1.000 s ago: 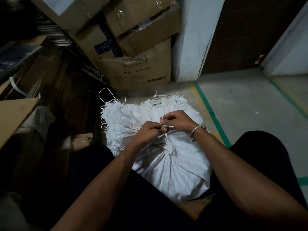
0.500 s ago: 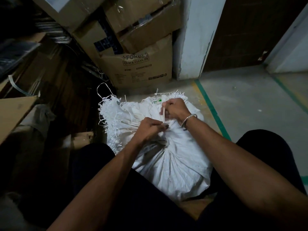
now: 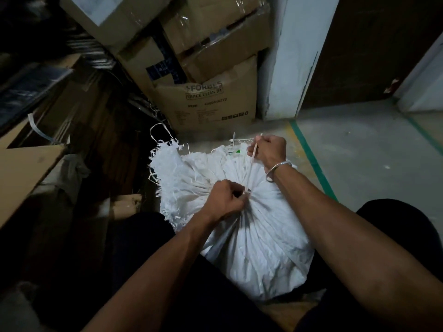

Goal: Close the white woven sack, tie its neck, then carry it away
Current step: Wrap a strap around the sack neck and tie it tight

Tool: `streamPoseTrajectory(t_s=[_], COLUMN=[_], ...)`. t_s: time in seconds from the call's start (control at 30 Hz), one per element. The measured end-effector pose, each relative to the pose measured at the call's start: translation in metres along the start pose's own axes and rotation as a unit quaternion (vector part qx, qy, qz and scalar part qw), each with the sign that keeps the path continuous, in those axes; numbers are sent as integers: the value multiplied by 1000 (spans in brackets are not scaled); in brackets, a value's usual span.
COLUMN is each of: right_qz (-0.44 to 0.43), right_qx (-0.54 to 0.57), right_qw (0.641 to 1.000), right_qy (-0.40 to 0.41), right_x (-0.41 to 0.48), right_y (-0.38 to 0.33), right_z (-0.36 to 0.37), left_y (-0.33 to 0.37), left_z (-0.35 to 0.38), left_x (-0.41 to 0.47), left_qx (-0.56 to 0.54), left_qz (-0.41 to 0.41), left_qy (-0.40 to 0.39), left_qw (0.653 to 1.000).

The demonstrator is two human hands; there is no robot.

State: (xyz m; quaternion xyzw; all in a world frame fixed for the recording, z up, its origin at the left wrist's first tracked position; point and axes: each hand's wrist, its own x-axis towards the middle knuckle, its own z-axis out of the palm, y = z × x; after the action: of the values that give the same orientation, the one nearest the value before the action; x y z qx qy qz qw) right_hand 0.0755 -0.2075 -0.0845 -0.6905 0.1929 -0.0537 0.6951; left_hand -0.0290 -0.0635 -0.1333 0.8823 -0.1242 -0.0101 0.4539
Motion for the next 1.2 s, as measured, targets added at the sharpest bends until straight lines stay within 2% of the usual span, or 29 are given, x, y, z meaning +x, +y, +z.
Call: streamPoseTrajectory(t_s=[0.07, 0.2, 0.27, 0.33, 0.43, 0.53, 0.7, 0.83, 1.07, 1.2], right_qz=[-31, -20, -8, -5, -12, -9, 38, 45, 82, 79], right_qx=[-44, -96, -122, -98, -55, -25, 38, 29, 63, 52], right_qw=[998, 980, 962, 958, 972, 982, 986, 992, 992, 990], right_qy=[-18, -174, -244, -269, -226, -186, -156, -114, -68, -102], right_x=[1, -20, -34, -43, -50, -56, -55, -50, -48, -57], right_y=[-11, -4, 17, 37, 51, 53, 50, 57, 63, 50], right_z=[-7, -25, -33, -40, -45, -42, -35, -27, -19, -21], left_y=[1, 7, 9, 9, 9, 14, 15, 16, 21, 18], left_z=[4, 14, 14, 13, 13, 15, 13, 11, 12, 10], left_x=[0, -5, -6, -7, -12, -16, -13, -10, -12, -15], left_qx=[15, 61, 23, -19, -15, 39, 96, 163, 173, 149], left_qz=[6, 35, 18, 9, 28, 57, 101, 98, 93, 74], left_qy=[10, 70, 95, 99, 111, 126, 62, 34, 20, 18], left_qw=[1000, 995, 995, 995, 993, 990, 988, 981, 980, 986])
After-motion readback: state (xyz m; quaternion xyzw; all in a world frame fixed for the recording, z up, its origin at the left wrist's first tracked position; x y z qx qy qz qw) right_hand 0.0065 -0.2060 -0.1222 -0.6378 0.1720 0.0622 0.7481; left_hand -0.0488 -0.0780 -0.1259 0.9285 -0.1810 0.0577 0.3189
